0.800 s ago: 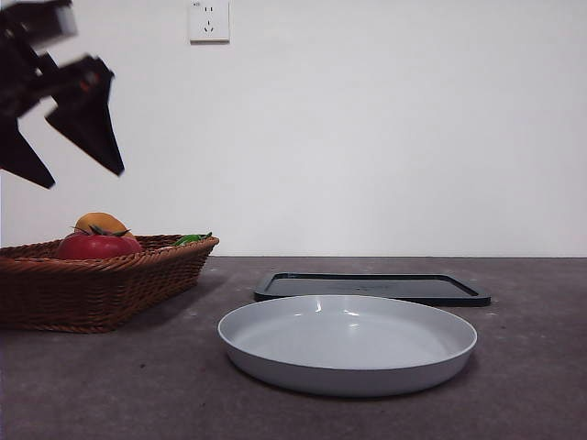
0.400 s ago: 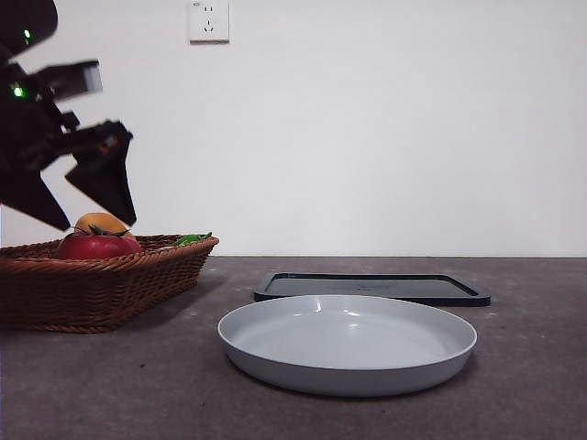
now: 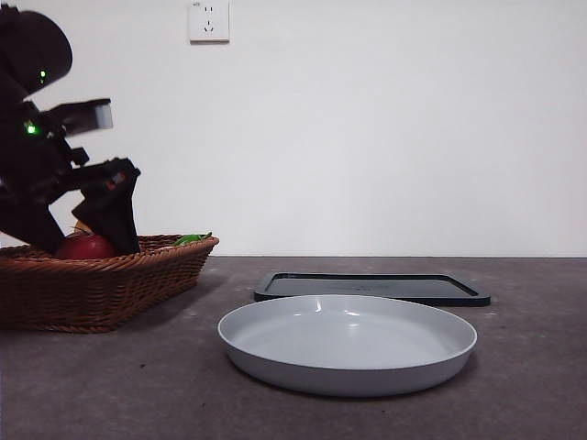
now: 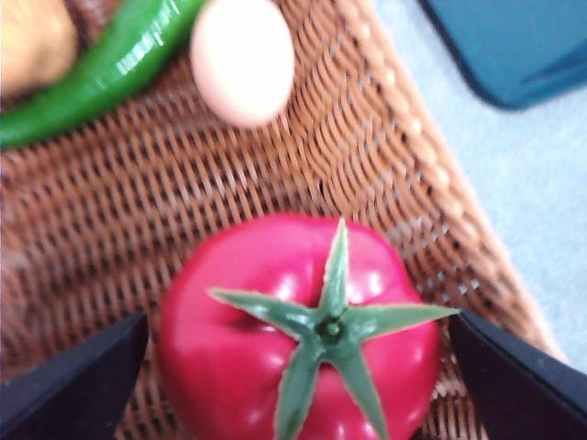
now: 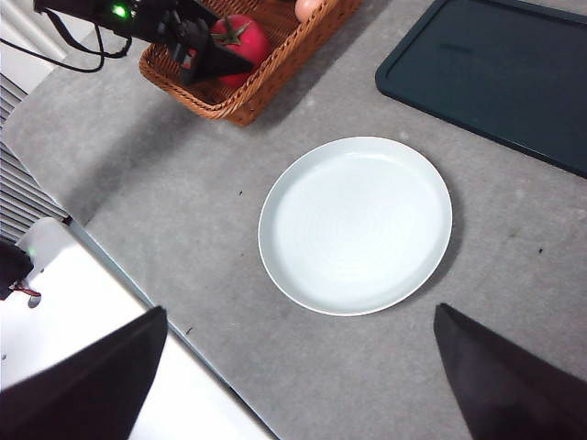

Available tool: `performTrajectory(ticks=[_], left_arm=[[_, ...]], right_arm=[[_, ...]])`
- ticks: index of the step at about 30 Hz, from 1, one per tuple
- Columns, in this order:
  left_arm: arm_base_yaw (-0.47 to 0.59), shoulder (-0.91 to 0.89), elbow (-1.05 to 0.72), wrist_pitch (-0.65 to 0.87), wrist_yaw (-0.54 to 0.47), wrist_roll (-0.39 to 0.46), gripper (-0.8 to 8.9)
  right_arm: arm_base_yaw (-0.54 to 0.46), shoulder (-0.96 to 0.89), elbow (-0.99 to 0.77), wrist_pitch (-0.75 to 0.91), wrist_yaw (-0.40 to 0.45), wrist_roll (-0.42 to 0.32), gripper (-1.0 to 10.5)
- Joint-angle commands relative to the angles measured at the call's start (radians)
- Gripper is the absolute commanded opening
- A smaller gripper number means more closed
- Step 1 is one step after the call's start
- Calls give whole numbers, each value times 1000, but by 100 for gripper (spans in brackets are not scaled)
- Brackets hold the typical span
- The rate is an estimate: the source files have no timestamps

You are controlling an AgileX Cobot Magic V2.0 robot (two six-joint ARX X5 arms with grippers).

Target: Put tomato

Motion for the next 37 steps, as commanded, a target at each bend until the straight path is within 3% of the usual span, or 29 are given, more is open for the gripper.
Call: performTrajectory(ticks=[1, 3, 8, 15, 23, 30, 37], left_arm=[[-3, 23, 17, 3, -2, 8, 525], [-2, 23, 17, 5, -2, 8, 497], [-2, 23, 17, 0, -2, 6, 309], [-2, -18, 19, -3, -1, -31, 302], [-31, -208, 19, -9, 26, -79, 302], [-169, -342, 19, -11, 109, -135, 302], [-370, -282, 19, 16, 108, -134, 302]], right_arm=[[5, 6, 18, 8, -2, 8, 464], [5, 6, 18, 8, -2, 8, 464], [5, 6, 18, 8, -2, 8, 464], [5, 6, 18, 8, -2, 8, 464], [5, 6, 18, 8, -2, 8, 464], [5, 6, 18, 11, -1, 8, 464], [5, 6, 18, 11, -1, 8, 464]])
